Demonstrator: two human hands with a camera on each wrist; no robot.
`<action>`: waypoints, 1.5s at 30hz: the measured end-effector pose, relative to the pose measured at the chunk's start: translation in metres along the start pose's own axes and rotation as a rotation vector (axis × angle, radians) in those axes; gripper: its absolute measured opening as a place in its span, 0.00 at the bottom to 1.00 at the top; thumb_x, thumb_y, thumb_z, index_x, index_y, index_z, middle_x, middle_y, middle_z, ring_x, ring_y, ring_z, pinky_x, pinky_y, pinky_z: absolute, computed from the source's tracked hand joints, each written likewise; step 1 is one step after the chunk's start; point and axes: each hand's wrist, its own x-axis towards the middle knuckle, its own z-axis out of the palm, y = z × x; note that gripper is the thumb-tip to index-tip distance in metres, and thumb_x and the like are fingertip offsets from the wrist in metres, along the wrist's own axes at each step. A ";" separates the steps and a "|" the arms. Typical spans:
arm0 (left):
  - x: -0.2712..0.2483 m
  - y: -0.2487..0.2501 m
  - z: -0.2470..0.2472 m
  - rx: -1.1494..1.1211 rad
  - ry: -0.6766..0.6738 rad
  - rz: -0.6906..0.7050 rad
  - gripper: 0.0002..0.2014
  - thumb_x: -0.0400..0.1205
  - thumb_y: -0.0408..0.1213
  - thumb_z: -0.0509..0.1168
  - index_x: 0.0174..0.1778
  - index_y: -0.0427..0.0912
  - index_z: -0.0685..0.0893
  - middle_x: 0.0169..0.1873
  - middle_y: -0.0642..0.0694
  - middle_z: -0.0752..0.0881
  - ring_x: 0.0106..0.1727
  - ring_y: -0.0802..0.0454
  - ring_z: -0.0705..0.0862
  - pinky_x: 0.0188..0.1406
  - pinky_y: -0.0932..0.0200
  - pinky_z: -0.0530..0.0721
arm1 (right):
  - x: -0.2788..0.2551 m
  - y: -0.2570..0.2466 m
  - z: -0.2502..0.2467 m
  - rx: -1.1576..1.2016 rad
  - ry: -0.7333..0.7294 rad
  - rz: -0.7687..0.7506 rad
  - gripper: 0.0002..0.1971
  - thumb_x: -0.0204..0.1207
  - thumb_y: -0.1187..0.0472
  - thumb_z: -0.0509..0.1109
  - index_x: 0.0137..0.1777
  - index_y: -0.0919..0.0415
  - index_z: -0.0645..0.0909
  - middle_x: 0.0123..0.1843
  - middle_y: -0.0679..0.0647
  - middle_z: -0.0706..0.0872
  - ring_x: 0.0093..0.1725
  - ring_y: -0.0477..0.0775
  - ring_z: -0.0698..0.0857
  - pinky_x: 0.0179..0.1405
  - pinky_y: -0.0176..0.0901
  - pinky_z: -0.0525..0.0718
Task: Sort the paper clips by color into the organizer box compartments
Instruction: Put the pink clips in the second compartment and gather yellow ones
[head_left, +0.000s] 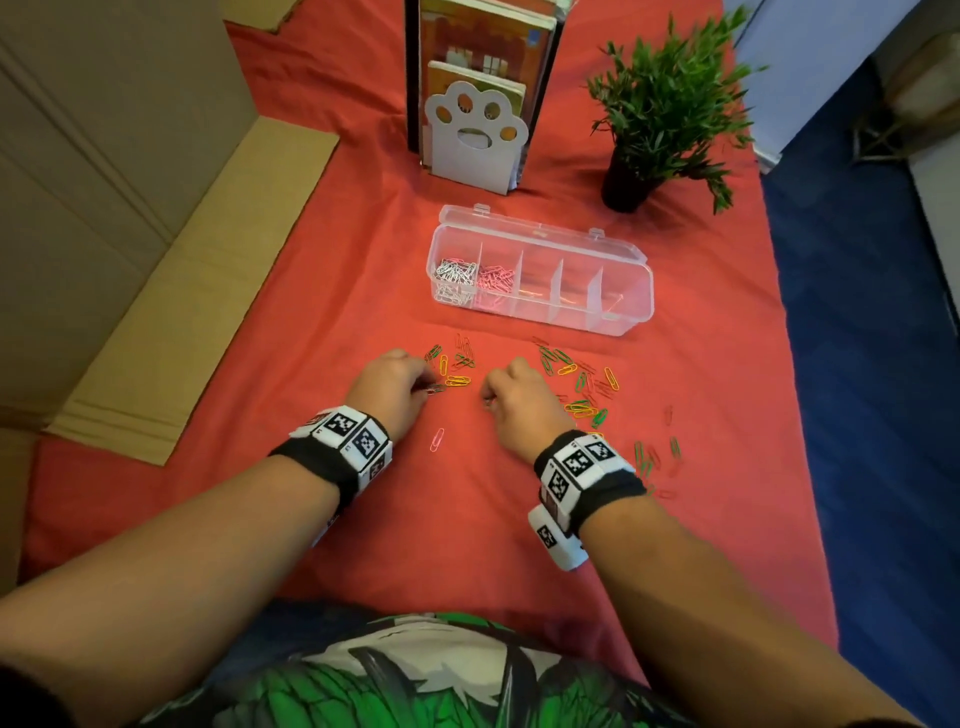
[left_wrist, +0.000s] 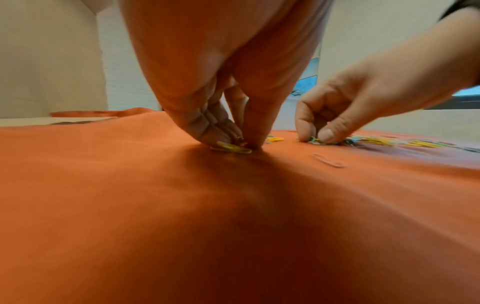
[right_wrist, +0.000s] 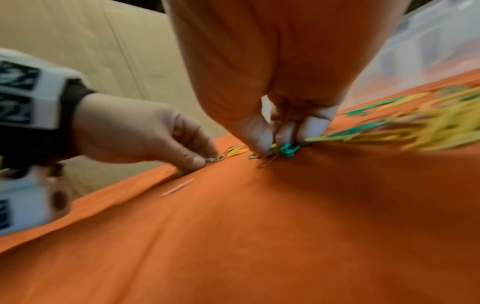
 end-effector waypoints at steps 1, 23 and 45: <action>-0.002 0.004 0.004 -0.015 -0.022 0.003 0.13 0.74 0.30 0.69 0.53 0.43 0.87 0.47 0.40 0.85 0.51 0.42 0.84 0.53 0.57 0.77 | -0.001 0.007 -0.004 0.010 0.002 0.041 0.10 0.72 0.70 0.62 0.50 0.62 0.80 0.50 0.63 0.78 0.51 0.65 0.80 0.54 0.55 0.80; -0.004 0.009 0.002 -0.159 -0.063 -0.131 0.05 0.75 0.34 0.68 0.38 0.49 0.87 0.33 0.50 0.76 0.40 0.48 0.78 0.49 0.57 0.77 | -0.032 0.017 -0.011 0.045 -0.079 0.136 0.08 0.74 0.67 0.65 0.48 0.63 0.85 0.52 0.62 0.83 0.54 0.61 0.82 0.52 0.42 0.74; 0.002 0.021 -0.001 -0.430 -0.166 -0.270 0.11 0.81 0.28 0.56 0.41 0.47 0.80 0.33 0.44 0.82 0.29 0.50 0.78 0.29 0.60 0.77 | -0.026 0.021 -0.030 0.848 0.114 0.487 0.15 0.76 0.76 0.53 0.46 0.57 0.77 0.31 0.52 0.77 0.26 0.46 0.78 0.25 0.36 0.78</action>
